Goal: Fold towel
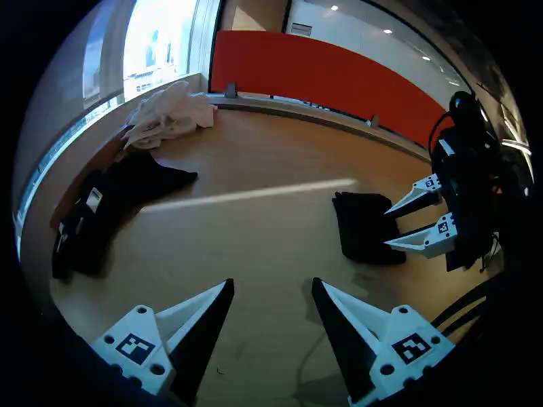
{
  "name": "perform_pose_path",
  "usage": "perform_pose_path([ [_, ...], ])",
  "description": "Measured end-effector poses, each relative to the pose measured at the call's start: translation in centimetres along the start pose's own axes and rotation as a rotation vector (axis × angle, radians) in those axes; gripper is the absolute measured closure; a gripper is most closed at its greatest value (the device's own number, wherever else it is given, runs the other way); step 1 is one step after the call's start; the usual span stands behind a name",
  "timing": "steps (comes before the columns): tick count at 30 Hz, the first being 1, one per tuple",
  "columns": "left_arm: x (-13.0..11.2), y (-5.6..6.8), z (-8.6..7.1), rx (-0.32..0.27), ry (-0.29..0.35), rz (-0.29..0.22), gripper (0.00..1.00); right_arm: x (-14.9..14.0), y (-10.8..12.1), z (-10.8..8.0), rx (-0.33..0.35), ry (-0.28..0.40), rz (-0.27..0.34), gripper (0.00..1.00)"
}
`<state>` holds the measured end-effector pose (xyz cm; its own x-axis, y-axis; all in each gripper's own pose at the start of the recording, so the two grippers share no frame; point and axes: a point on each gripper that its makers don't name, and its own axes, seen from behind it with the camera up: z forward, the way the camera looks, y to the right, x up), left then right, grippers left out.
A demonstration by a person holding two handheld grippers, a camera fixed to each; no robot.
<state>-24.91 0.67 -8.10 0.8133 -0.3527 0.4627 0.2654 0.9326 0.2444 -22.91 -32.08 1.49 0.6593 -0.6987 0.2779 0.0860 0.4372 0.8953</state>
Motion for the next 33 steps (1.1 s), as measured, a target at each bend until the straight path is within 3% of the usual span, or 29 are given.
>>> perform_pose_path([
  [15,-0.3,-0.5,-0.2,0.003,-0.003,0.017,0.15,-5.6,-0.1,-2.3,-0.042,-0.049,0.08,0.32],
  [25,-0.5,-0.3,-0.3,0.002,-0.003,0.021,0.15,-8.2,-0.9,-2.5,-0.048,-0.083,0.123,0.32],
  [33,-0.6,-0.3,-0.4,0.0,-0.004,0.018,0.15,-9.2,-1.1,-2.0,-0.052,-0.101,0.148,0.44],
])
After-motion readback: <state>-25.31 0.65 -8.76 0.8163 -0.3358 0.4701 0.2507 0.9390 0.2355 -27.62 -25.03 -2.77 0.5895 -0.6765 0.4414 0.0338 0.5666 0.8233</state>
